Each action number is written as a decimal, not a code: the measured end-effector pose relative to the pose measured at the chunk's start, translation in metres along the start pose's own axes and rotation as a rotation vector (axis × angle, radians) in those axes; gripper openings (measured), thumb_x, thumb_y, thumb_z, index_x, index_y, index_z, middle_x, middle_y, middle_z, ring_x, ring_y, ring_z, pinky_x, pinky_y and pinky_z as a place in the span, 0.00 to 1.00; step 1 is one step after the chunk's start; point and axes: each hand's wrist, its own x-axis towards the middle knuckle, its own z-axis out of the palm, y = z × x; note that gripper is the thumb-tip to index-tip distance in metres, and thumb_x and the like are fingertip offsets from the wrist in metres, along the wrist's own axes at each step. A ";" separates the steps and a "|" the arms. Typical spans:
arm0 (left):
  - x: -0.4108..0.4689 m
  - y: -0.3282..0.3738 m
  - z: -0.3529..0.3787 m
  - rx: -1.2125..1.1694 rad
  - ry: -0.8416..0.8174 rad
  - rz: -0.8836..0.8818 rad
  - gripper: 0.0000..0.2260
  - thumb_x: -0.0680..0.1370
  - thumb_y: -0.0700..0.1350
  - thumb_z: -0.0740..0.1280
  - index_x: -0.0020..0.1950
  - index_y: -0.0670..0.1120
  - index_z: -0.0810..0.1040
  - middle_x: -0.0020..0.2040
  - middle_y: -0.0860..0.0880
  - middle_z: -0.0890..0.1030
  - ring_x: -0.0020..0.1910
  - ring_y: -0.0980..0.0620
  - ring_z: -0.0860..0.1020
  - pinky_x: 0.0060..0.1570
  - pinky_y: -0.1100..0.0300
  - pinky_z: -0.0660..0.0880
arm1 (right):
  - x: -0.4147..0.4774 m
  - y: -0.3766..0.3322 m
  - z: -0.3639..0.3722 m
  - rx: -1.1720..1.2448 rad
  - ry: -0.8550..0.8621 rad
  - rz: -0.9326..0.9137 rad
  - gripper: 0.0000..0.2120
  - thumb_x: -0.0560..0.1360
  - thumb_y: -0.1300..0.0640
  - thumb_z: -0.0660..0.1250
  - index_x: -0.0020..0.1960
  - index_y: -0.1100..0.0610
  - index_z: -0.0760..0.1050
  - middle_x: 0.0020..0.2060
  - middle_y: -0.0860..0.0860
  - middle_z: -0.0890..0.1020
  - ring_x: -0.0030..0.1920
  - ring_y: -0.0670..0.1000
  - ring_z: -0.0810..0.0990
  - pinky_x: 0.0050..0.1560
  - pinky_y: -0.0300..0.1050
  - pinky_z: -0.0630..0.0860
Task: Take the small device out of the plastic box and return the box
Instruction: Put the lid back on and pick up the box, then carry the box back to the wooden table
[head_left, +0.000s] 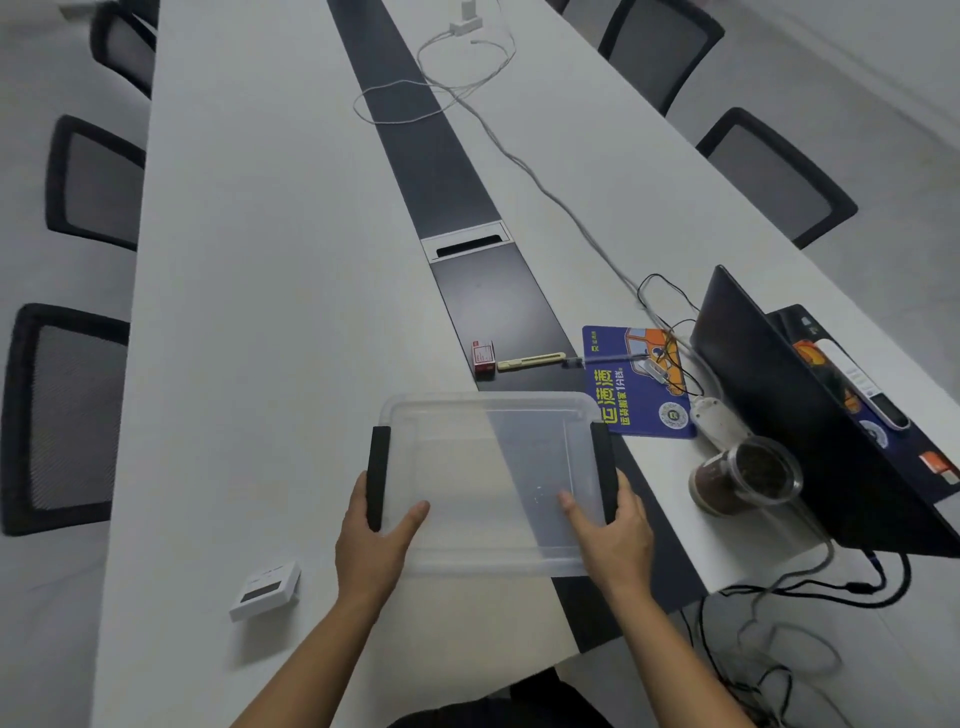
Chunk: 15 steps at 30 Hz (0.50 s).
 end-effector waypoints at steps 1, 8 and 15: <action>-0.002 0.002 -0.001 -0.058 0.020 -0.013 0.36 0.73 0.57 0.75 0.78 0.53 0.65 0.71 0.50 0.74 0.68 0.46 0.74 0.67 0.46 0.73 | 0.000 -0.002 0.000 0.026 -0.013 -0.006 0.45 0.69 0.38 0.72 0.78 0.54 0.59 0.70 0.55 0.71 0.68 0.57 0.71 0.64 0.55 0.71; -0.026 0.032 -0.028 -0.264 0.277 -0.015 0.25 0.79 0.45 0.69 0.76 0.48 0.70 0.69 0.54 0.75 0.70 0.52 0.72 0.70 0.56 0.66 | 0.002 -0.038 -0.010 0.193 -0.144 -0.154 0.46 0.66 0.32 0.68 0.77 0.50 0.60 0.72 0.52 0.71 0.70 0.55 0.72 0.67 0.58 0.71; -0.086 0.033 -0.077 -0.217 0.503 0.035 0.30 0.80 0.45 0.68 0.80 0.50 0.62 0.75 0.58 0.66 0.74 0.59 0.63 0.72 0.62 0.59 | -0.023 -0.090 0.005 0.306 -0.364 -0.347 0.48 0.63 0.32 0.67 0.78 0.49 0.60 0.72 0.50 0.71 0.69 0.52 0.71 0.66 0.48 0.69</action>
